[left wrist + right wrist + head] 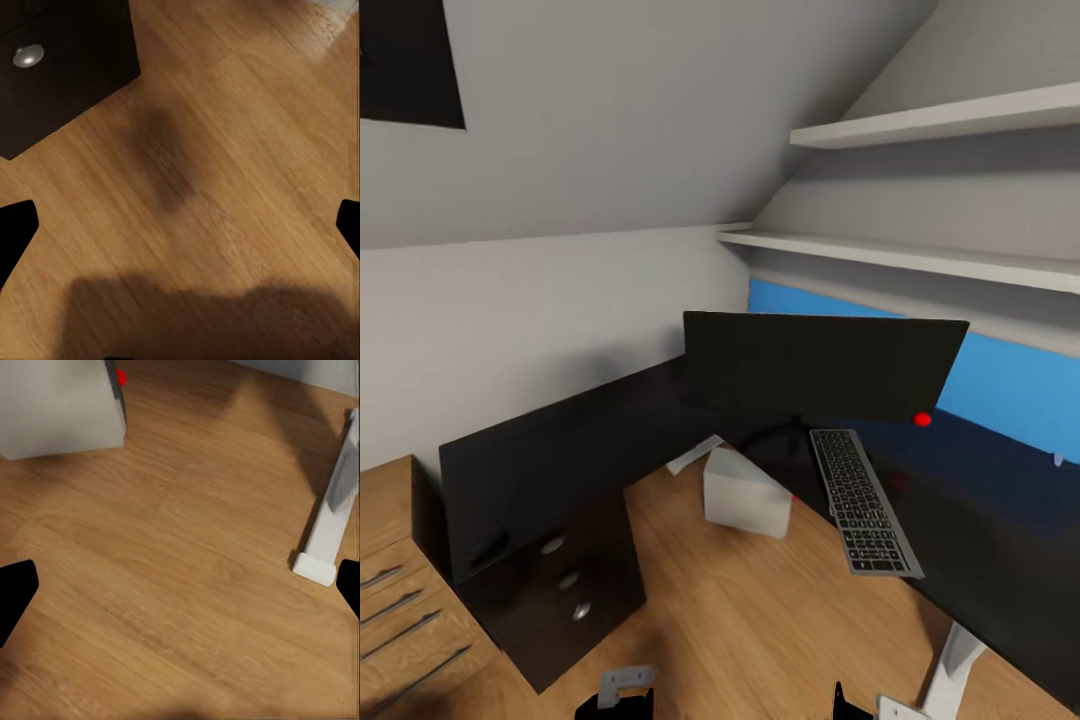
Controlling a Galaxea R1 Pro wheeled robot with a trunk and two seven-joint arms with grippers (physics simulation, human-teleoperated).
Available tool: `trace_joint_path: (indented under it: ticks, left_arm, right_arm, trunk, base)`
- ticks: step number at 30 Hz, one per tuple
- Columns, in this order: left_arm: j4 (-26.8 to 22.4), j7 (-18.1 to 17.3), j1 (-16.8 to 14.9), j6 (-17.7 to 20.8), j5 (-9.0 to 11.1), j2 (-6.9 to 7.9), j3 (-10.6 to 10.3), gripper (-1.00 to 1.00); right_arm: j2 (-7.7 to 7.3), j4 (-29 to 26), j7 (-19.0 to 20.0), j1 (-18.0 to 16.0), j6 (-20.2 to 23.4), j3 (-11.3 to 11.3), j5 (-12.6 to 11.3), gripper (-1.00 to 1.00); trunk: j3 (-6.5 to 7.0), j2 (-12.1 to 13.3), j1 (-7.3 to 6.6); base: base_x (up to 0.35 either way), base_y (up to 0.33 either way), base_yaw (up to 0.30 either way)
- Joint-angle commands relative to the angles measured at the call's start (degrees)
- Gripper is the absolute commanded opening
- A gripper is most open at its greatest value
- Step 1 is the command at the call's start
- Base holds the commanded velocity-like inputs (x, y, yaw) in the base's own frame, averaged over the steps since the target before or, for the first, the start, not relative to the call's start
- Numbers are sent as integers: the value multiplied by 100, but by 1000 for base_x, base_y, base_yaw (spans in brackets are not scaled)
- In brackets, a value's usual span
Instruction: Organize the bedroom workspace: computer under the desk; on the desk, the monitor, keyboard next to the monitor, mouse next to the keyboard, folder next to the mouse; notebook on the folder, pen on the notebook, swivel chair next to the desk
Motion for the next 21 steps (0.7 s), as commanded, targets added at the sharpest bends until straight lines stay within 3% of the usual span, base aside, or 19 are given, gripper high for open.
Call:
trace_joint_path:
  ticks: [1,9,15,21]
  left_arm:
    - [-9,48,-3,8,54,6,-37,100]
    - [-22,74,-3,-83,62,6,-21,100]
    - [-7,82,-3,-87,68,6,-12,100]
    - [57,91,-3,-65,68,-1,-28,100]
  right_arm:
    - [3,2,9,-4,-29,-5,-51,100]
    - [8,-10,21,-4,-29,0,-55,100]
    - [1,-5,400,-4,-19,-11,-60,100]
    - [4,-5,461,-4,-14,-17,-92,100]
  trunk:
    - [-8,-6,1]
    - [-44,-86,45]
    - [-151,-327,177]
    - [-259,-567,308]
  base:
    - [0,7,-297]
    - [0,2,-279]
    - [0,0,-37]
    - [0,0,-2]
